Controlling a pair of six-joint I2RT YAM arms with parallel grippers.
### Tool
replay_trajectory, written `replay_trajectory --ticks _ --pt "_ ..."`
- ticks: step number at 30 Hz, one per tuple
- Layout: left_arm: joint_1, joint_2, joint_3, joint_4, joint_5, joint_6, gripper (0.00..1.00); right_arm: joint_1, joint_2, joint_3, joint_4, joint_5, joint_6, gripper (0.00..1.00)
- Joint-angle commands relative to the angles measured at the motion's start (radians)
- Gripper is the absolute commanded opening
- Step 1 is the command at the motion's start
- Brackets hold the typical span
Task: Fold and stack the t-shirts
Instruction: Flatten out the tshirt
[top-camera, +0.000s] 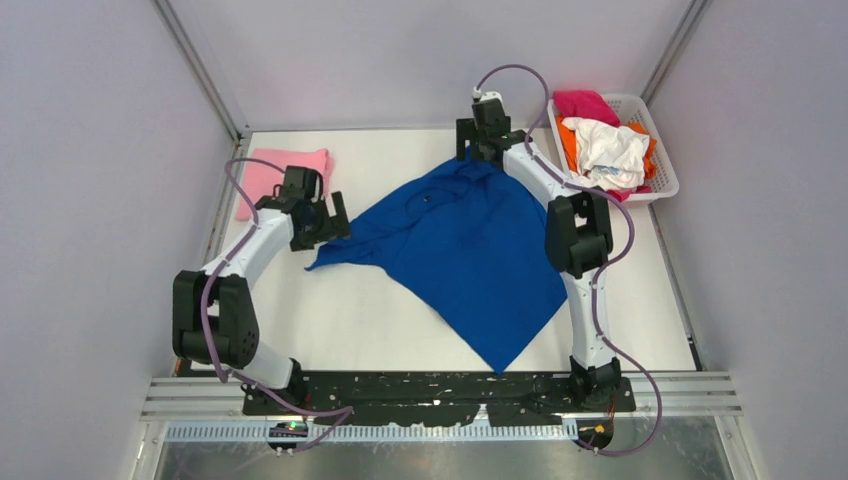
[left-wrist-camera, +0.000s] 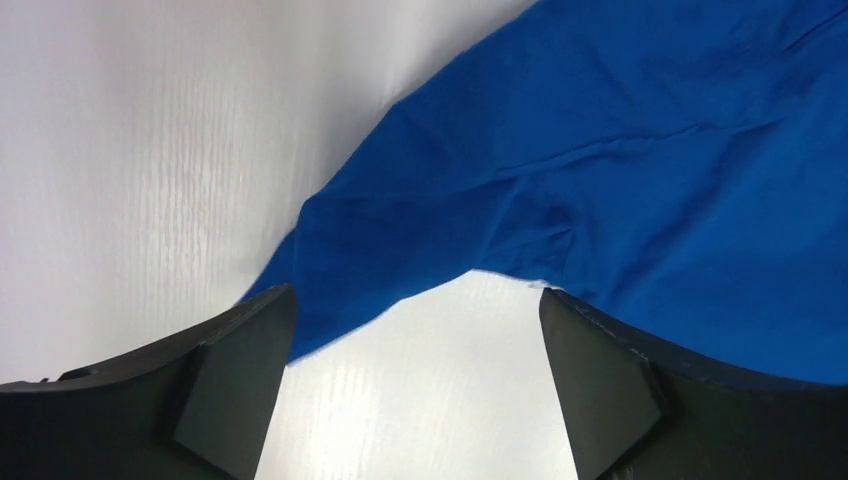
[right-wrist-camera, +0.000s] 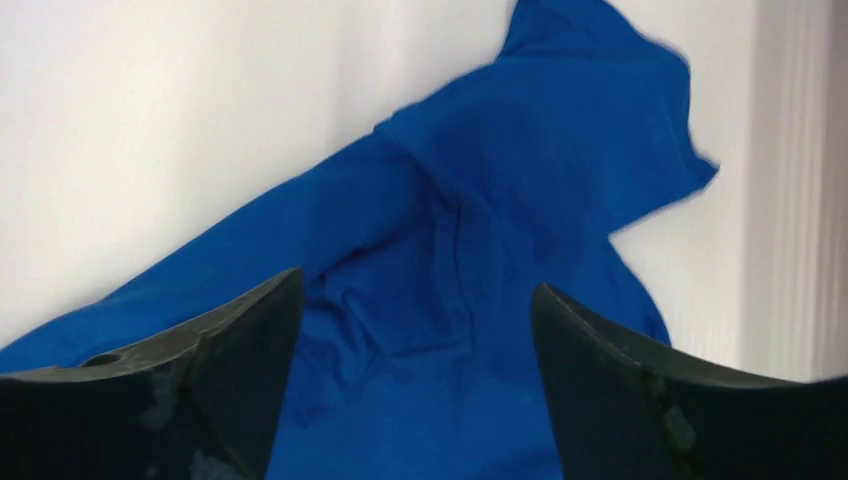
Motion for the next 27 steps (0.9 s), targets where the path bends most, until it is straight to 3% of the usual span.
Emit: replay_trajectory --ticks 1,4,9,15,21,27 --pt "0.018 -0.066 0.100 0.025 0.059 -0.009 0.99 -0.001 -0.156 0.085 0.021 -0.002 0.002 0.95" --pt "0.017 -0.107 0.091 0.060 0.135 -0.007 1.00 0.000 -0.324 -0.135 0.068 0.006 0.013 0.99" --pt "-0.006 -0.132 0.044 0.115 0.214 -0.003 1.00 0.002 -0.619 -0.561 0.131 -0.060 0.111 0.95" --pt "-0.047 0.020 0.110 0.172 0.346 0.005 1.00 0.051 -0.952 -1.103 0.226 -0.172 0.287 0.95" --pt "-0.056 0.246 0.229 0.145 0.398 -0.015 1.00 0.071 -1.057 -1.344 0.270 -0.270 0.391 0.95" --pt "-0.085 0.268 0.136 0.172 0.383 -0.045 1.00 0.071 -0.953 -1.341 0.298 -0.240 0.394 0.95"
